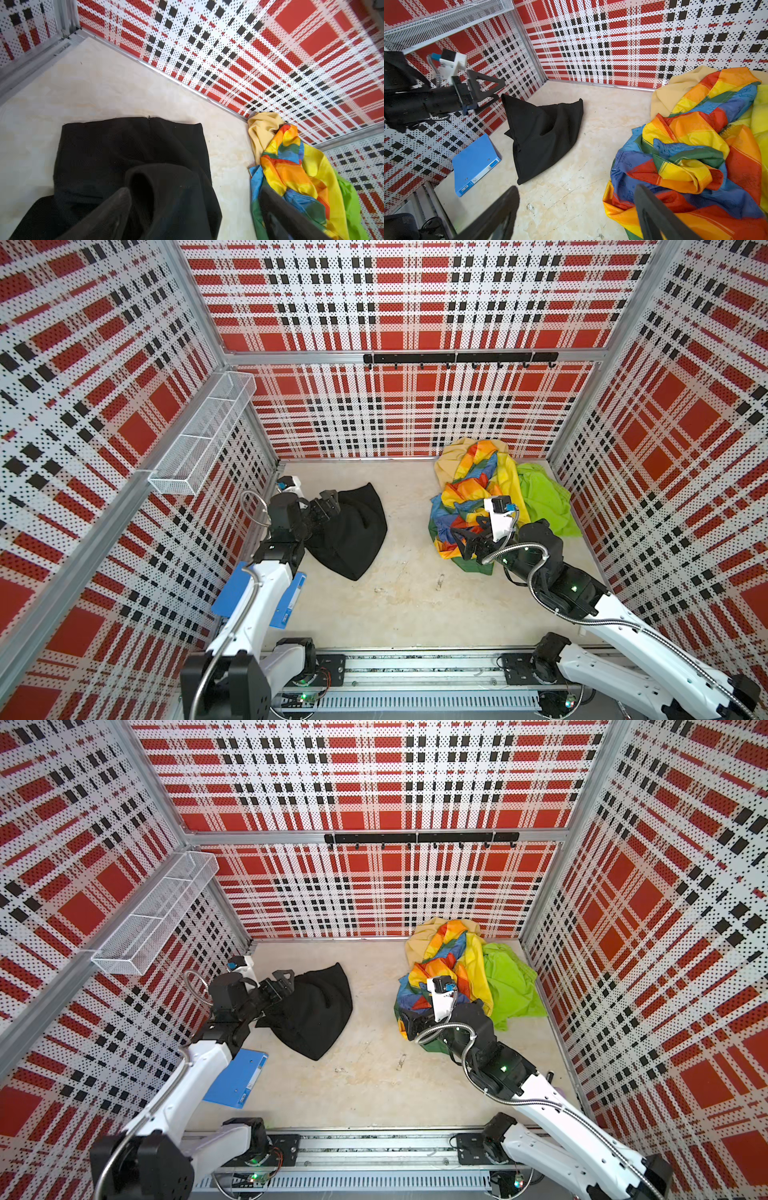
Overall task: Pick out a specific cloth from the pile
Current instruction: 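Open the left gripper and release the black cloth on the table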
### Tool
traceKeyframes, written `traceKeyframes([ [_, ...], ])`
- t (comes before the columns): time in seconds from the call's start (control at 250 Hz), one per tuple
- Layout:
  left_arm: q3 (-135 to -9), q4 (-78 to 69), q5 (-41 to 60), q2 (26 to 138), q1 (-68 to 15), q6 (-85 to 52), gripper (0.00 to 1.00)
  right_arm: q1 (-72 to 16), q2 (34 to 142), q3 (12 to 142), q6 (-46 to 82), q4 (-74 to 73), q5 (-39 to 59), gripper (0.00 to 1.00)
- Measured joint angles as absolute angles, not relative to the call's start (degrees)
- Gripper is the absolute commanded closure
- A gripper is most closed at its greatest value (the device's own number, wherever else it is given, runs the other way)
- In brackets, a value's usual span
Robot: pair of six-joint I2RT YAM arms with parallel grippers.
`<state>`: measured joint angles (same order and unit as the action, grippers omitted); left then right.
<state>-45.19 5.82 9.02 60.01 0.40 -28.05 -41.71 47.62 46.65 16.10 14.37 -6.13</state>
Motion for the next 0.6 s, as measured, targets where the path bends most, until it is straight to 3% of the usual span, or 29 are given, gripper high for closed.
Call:
traceKeyframes([
  [0.356, -43.0, 9.7, 14.8, 53.8, 0.6, -26.2, 0.01, -41.7, 45.9, 45.8, 16.0, 16.5, -8.4, 0.07],
  [0.596, -42.9, -0.5, 23.1, 66.1, 1.3, -26.9, 0.01, -41.7, 45.6, 45.5, 16.0, 17.2, -8.6, 0.07],
])
